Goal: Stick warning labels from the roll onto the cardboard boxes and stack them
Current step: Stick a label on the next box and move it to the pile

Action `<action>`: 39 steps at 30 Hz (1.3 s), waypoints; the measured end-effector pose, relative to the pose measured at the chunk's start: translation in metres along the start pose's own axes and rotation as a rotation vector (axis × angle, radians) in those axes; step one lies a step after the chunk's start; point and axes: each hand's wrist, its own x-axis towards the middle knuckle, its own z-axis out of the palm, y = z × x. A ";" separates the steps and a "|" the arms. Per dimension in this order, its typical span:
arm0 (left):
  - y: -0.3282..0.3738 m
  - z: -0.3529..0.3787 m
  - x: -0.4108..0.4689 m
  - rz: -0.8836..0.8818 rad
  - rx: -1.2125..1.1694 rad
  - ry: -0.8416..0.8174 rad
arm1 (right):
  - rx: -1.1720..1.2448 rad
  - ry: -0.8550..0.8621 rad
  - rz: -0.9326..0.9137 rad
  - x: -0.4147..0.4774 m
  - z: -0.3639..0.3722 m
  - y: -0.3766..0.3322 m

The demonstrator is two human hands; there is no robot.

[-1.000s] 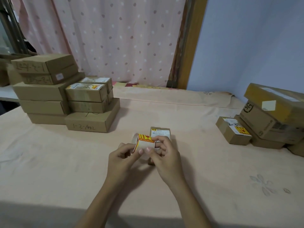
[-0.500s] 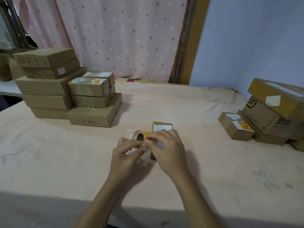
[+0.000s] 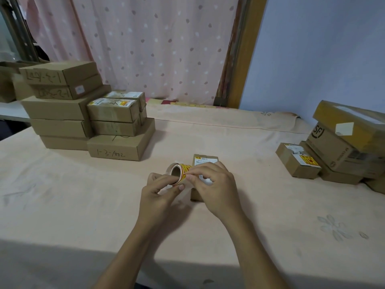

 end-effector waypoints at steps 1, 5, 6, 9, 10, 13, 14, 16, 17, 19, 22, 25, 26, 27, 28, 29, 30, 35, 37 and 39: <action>-0.001 -0.001 0.001 -0.002 0.013 0.012 | 0.010 0.017 0.000 0.001 0.000 -0.001; -0.005 -0.006 0.003 0.070 0.123 0.055 | 0.101 0.121 0.099 0.007 -0.007 0.003; -0.006 -0.006 0.003 0.118 0.187 0.058 | 0.107 0.131 0.125 0.008 -0.010 0.005; -0.011 -0.004 0.002 0.277 0.382 0.065 | 0.087 0.136 0.162 0.009 -0.016 0.011; -0.013 -0.004 0.002 0.305 0.407 0.067 | 0.089 0.141 0.169 0.009 -0.017 0.011; -0.016 -0.005 0.004 0.358 0.421 0.055 | 0.101 0.187 0.211 0.010 -0.019 0.012; -0.016 -0.005 0.004 0.361 0.411 0.053 | 0.116 0.216 0.238 0.012 -0.021 0.012; -0.016 -0.007 0.004 0.337 0.388 0.059 | 0.164 0.267 0.301 0.016 -0.028 0.012; -0.018 -0.008 0.005 0.315 0.391 0.075 | 0.180 0.284 0.321 0.018 -0.032 0.012; -0.020 -0.010 0.006 0.281 0.435 0.119 | 0.187 0.310 0.324 0.019 -0.038 0.013; -0.011 -0.002 0.006 0.314 0.585 0.202 | 0.178 0.322 0.321 0.012 -0.043 0.016; -0.003 0.006 0.003 0.287 0.784 0.302 | 0.184 0.324 0.372 0.002 -0.044 0.022; -0.004 0.006 0.003 0.267 0.855 0.306 | 0.176 0.320 0.381 -0.001 -0.044 0.024; -0.006 0.006 0.004 0.253 0.925 0.300 | 0.164 0.316 0.387 -0.003 -0.043 0.026; -0.010 0.006 0.005 0.241 0.976 0.290 | 0.142 0.312 0.386 -0.006 -0.042 0.027; -0.011 0.008 0.004 0.243 1.012 0.289 | 0.102 0.309 0.378 -0.008 -0.042 0.028; -0.012 0.011 0.004 0.239 1.032 0.295 | 0.046 0.305 0.362 -0.010 -0.041 0.029; -0.008 0.016 -0.002 0.274 1.030 0.273 | -0.081 0.290 0.284 -0.017 -0.034 0.030; -0.010 0.013 -0.001 0.323 0.983 0.257 | -0.045 0.305 0.283 -0.020 -0.030 0.029; -0.011 0.013 0.000 0.425 0.922 0.242 | -0.019 0.329 0.277 -0.024 -0.025 0.027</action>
